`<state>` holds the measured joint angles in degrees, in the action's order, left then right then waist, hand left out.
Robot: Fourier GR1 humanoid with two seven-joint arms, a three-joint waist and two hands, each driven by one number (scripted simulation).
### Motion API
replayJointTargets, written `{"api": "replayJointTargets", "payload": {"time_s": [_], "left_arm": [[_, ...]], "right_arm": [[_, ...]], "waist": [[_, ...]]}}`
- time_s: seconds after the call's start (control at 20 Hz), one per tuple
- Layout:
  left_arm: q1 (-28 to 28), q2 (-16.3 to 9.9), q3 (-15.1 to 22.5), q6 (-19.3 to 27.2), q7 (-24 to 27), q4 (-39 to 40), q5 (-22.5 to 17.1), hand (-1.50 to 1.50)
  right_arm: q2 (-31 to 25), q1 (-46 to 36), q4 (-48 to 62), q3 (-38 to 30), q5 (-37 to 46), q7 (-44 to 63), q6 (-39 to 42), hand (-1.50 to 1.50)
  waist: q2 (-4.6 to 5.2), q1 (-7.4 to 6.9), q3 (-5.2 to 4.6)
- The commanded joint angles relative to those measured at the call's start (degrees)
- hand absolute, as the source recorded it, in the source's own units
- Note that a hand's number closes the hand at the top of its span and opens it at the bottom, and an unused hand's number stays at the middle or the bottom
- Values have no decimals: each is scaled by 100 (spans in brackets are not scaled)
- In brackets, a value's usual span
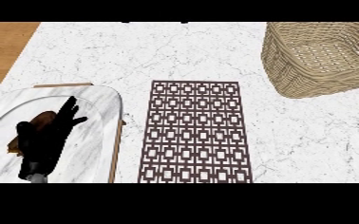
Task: Pick the croissant from the placemat and place it in the basket
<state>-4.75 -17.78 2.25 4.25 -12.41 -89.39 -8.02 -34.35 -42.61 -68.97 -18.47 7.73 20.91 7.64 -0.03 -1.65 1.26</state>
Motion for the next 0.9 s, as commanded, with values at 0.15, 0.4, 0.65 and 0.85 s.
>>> {"api": "replayJointTargets", "payload": {"time_s": [0.15,0.4,0.65,0.85], "left_arm": [[-462,253,317,16,-405,437,92,0],[-328,250,312,-156,-271,596,68,0],[-21,300,211,-47,-487,741,81,0],[-355,255,242,-202,-280,658,117,0]], "right_arm": [[-348,219,683,91,923,-414,-703,150],[-757,236,1396,333,1107,-1322,-146,-150],[-858,-84,1878,274,1194,-1810,-279,-150],[-885,-98,2231,-64,971,-2174,-396,-150]], "waist": [[90,24,-123],[110,12,-121],[108,24,-121],[80,23,-119]]}}
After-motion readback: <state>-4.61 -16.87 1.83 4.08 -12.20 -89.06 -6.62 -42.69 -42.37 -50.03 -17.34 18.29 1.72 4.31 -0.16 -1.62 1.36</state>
